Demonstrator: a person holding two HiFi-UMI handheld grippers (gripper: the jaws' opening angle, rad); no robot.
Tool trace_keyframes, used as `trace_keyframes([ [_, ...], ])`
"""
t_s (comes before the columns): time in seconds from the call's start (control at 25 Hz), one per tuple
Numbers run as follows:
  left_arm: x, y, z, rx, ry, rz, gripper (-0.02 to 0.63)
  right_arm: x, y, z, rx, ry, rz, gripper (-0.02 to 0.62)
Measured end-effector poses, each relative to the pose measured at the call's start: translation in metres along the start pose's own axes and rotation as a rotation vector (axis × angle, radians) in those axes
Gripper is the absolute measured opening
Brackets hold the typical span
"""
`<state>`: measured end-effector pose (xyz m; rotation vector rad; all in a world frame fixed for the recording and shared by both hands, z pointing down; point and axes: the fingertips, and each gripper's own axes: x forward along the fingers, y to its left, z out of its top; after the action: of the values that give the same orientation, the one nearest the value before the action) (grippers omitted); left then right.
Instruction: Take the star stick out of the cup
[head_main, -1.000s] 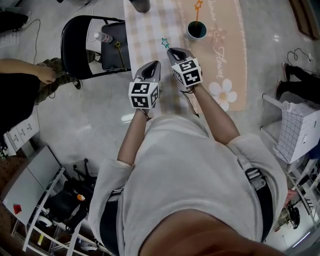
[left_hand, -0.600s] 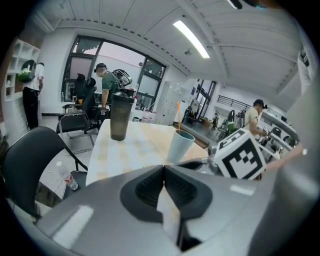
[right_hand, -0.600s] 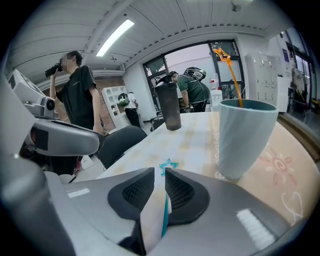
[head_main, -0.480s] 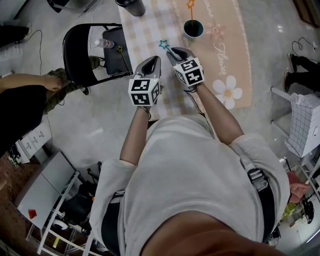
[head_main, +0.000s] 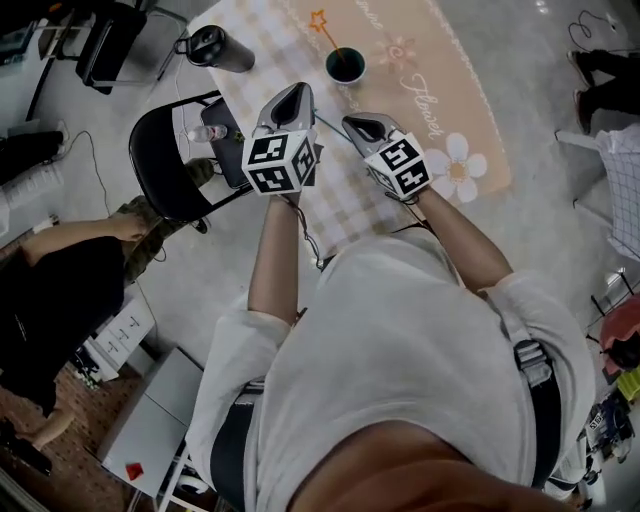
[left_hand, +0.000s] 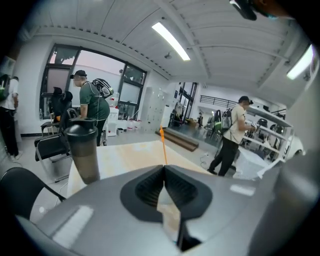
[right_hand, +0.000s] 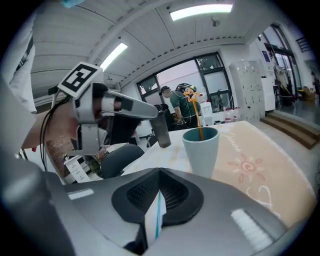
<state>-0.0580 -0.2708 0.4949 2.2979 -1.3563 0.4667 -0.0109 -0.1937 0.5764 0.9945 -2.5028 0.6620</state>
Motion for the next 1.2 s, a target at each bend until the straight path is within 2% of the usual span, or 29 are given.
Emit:
trace_keyframes([
  [0.2,0.040,-0.009,0.022,0.016,0.004,-0.041,0.003,-0.027,-0.023,-0.002,0.020,0.000,-0.046,-0.002],
  [0.52,0.085,-0.009,0.027,0.024,0.051,-0.024,0.005,-0.043,-0.056,-0.007,0.021,0.023,-0.053,-0.002],
  [0.6,0.096,-0.008,0.022,0.021,0.080,-0.022,0.117,-0.045,-0.064,-0.008,0.029,0.027,-0.052,0.000],
  [0.64,0.101,-0.008,0.020,0.021,0.091,-0.022,0.137,-0.045,-0.068,-0.008,0.034,0.029,-0.052,0.000],
  [0.84,0.118,-0.010,0.023,0.025,0.097,-0.043,0.135,-0.048,-0.077,-0.010,0.051,0.028,-0.059,-0.001],
  [0.88,0.118,-0.011,0.025,0.026,0.089,-0.042,0.116,-0.049,-0.079,-0.010,0.055,0.028,-0.061,0.000],
  [0.96,0.115,-0.011,0.032,0.022,0.057,-0.032,0.026,-0.050,-0.080,-0.010,0.063,0.025,-0.068,0.000],
  [1.0,0.112,-0.012,0.037,0.016,0.035,-0.029,0.012,-0.051,-0.080,-0.010,0.065,0.024,-0.071,-0.002],
  [1.2,0.080,-0.016,0.065,-0.016,-0.071,-0.038,0.011,-0.058,-0.067,-0.005,0.054,0.003,-0.084,-0.002],
])
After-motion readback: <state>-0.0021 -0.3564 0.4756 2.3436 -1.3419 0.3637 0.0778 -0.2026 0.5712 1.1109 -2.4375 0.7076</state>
